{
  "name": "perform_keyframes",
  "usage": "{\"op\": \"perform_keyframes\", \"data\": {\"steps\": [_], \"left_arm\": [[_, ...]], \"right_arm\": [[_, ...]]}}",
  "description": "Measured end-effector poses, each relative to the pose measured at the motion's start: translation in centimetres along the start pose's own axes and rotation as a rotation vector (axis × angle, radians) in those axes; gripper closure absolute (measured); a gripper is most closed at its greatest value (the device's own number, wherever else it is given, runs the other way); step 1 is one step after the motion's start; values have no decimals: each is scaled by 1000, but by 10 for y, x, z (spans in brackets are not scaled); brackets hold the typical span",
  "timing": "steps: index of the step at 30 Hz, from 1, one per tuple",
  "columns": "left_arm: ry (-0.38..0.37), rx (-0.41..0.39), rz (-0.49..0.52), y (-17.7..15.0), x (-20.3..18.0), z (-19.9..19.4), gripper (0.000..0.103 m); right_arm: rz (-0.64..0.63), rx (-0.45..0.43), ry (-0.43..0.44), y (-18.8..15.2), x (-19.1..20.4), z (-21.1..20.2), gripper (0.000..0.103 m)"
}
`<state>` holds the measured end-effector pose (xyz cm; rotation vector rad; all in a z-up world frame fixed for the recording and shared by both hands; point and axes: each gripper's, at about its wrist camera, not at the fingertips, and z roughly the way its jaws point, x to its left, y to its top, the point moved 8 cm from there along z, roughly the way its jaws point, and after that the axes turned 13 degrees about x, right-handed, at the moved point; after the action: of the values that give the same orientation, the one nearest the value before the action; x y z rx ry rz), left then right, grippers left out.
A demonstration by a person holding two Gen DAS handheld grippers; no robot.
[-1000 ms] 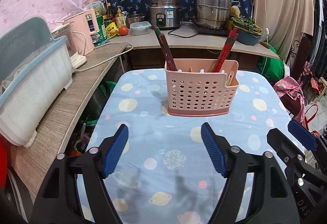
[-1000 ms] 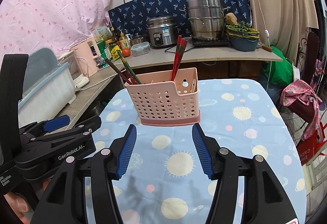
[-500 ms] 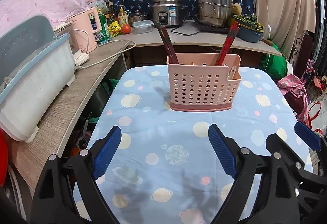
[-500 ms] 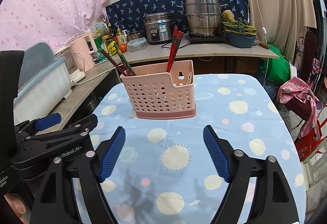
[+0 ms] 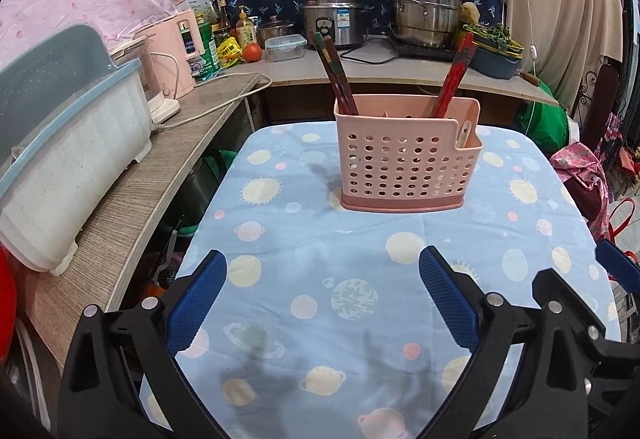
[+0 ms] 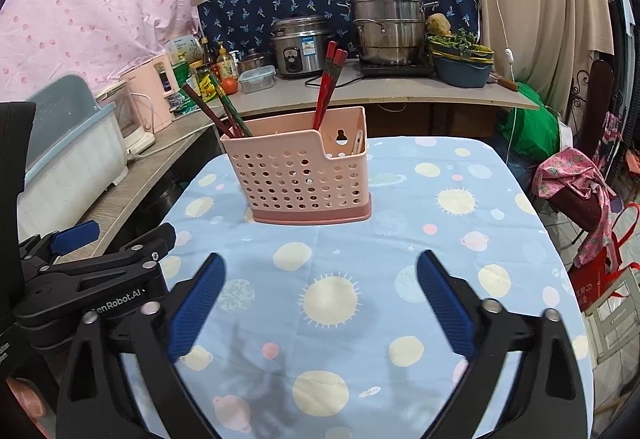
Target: Organize utensils
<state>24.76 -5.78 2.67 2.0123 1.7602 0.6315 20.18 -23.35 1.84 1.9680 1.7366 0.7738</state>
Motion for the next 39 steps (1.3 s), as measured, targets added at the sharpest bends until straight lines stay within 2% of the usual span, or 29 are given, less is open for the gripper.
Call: {"op": "perform_keyframes", "data": {"steps": [39], "left_arm": [[24, 29, -5, 7, 3, 21, 7]], "right_arm": [[3, 34, -24, 3, 0, 19, 6]]}}
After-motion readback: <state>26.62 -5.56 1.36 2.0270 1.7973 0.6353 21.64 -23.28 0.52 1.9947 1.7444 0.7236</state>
